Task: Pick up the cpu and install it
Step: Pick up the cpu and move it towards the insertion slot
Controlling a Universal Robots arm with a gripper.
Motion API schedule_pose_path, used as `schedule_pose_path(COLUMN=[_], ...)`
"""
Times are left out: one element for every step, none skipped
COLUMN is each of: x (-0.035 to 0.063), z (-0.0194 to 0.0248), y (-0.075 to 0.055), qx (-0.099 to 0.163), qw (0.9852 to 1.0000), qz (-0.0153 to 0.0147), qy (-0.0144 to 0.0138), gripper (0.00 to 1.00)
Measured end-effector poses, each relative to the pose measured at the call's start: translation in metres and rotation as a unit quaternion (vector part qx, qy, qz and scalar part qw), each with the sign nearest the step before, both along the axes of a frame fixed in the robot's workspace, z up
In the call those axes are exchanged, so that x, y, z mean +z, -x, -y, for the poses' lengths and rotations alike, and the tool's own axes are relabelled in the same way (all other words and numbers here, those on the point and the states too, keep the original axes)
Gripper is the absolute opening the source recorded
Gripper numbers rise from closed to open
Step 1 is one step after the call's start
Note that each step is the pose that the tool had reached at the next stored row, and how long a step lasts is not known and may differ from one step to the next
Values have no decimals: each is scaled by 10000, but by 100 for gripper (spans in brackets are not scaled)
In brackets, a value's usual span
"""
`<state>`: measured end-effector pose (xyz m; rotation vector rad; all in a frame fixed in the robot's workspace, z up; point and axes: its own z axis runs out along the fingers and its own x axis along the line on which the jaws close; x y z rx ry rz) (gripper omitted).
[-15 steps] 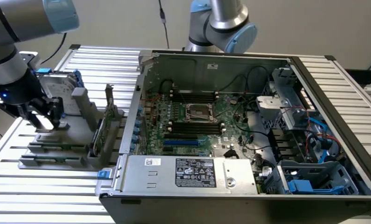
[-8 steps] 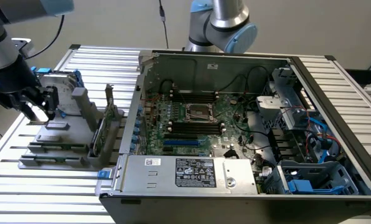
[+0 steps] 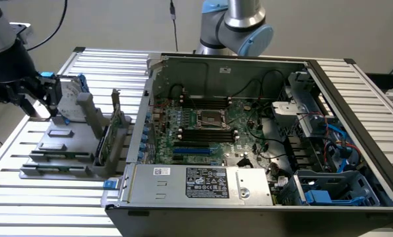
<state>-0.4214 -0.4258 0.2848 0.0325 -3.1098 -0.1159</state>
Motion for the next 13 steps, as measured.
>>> schedule_pose_path(x=[46, 91, 135, 179, 229, 271, 318, 362, 411, 456, 502, 545, 590], z=[-1, -2, -2, -3, -3, -3, -4, -5, -6, -7, -8, -10, -11], y=[-23, -47, -72, -97, -127, -153, -183, -216, -259, -302, -346, -389, -433], qx=[0, 0, 0, 0, 1, 2, 2, 2, 2, 2, 2, 2, 1], qw=[10000, 10000, 10000, 10000, 10000, 10000, 10000, 10000, 10000, 10000, 10000, 10000, 10000], qz=[0, 0, 0, 0, 0, 0, -1, 1, 1, 0, 0, 0, 0], qy=[0, 0, 0, 0, 0, 0, 0, 0, -1, 0, 0, 0, 0], gripper=[55, 55, 55, 55, 55, 55, 55, 55, 55, 55, 55, 55, 55])
